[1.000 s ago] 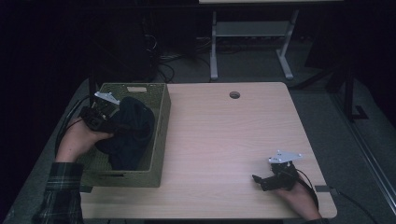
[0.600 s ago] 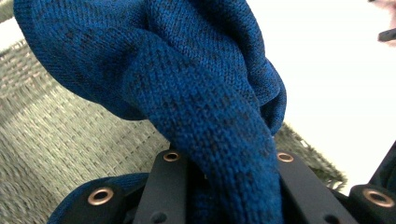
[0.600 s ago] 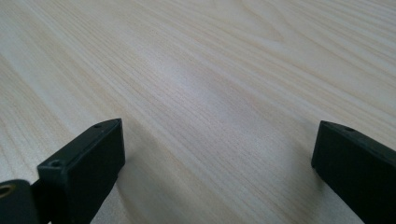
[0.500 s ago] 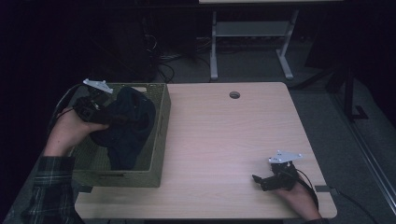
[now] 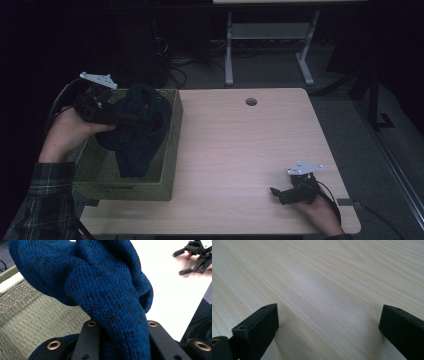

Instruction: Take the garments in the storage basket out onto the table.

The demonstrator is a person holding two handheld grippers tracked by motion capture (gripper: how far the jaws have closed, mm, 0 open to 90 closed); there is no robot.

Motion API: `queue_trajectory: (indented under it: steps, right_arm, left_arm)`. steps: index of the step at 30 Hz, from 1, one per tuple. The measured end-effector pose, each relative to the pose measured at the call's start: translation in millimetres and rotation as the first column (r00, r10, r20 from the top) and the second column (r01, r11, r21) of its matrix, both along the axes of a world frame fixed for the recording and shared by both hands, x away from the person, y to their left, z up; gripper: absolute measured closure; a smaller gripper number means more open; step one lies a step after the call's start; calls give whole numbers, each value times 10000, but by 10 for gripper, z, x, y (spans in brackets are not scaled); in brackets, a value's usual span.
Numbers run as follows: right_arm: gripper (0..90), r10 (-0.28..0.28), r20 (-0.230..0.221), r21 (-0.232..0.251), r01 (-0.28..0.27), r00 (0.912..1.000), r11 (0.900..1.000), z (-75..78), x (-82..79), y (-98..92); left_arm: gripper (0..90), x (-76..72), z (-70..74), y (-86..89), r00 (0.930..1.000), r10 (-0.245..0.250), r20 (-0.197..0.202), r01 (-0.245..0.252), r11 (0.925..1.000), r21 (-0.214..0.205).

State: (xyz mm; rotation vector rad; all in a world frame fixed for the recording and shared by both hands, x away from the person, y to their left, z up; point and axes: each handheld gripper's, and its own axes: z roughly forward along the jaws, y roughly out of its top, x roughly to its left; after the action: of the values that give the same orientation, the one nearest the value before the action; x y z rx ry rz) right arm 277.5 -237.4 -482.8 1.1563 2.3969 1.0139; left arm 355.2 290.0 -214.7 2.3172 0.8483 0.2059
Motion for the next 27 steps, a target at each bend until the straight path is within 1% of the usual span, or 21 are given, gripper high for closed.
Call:
queue_trajectory:
  steps: [2,5,7,8,11,12,13,16,17,18,24,25,26,27]
  right_arm:
    - [23,0,0,0,0,10000,10000,0,0,0]
    - [23,0,1,1,0,10000,10000,0,0,0]
    - [23,2,2,-1,-2,10000,10000,0,0,0]
    - [24,0,0,0,0,10000,10000,0,0,0]
    - [23,-1,4,11,1,10000,10000,-1,0,0]
    - [23,1,3,11,-1,10000,10000,0,0,0]
    - [23,-1,4,10,1,10000,10000,0,0,0]
    - [23,0,4,10,0,10000,10000,0,0,0]
    - [23,3,5,6,-3,10000,10000,0,0,0]
    - [23,3,3,8,-3,10000,10000,0,0,0]
    - [23,3,0,5,-3,10000,10000,0,0,0]
    - [23,2,1,5,-2,10000,10000,0,0,0]
    - [24,2,2,7,-2,10000,10000,0,0,0]
    - [24,3,3,7,-3,10000,10000,0,0,0]
  left_arm:
    - [765,0,21,-18,10000,-34,37,34,9999,-102]
    - [765,-2,53,-41,9999,-95,71,96,9998,-147]
    - [765,2,89,-78,9996,-267,123,269,9995,-155]
    - [765,-3,99,-101,9996,-237,131,240,9994,-247]
    - [765,0,143,-150,9986,-494,187,498,9986,-196]
    - [765,0,143,-150,9986,-494,187,498,9986,-196]
    - [765,0,168,-189,9980,-595,227,599,9980,-214]
    - [765,-3,191,-233,9977,-624,270,632,9976,-276]
    - [765,-1,212,-267,9969,-726,313,737,9967,-343]
    - [765,-1,212,-267,9969,-726,313,737,9967,-343]
    - [766,32,245,-449,9934,-1093,350,1106,9931,-377]
    - [766,32,245,-449,9934,-1093,350,1106,9931,-377]
    - [766,44,249,-504,9917,-1246,330,1258,9913,-391]
    - [766,49,250,-533,9910,-1299,338,1312,9906,-397]
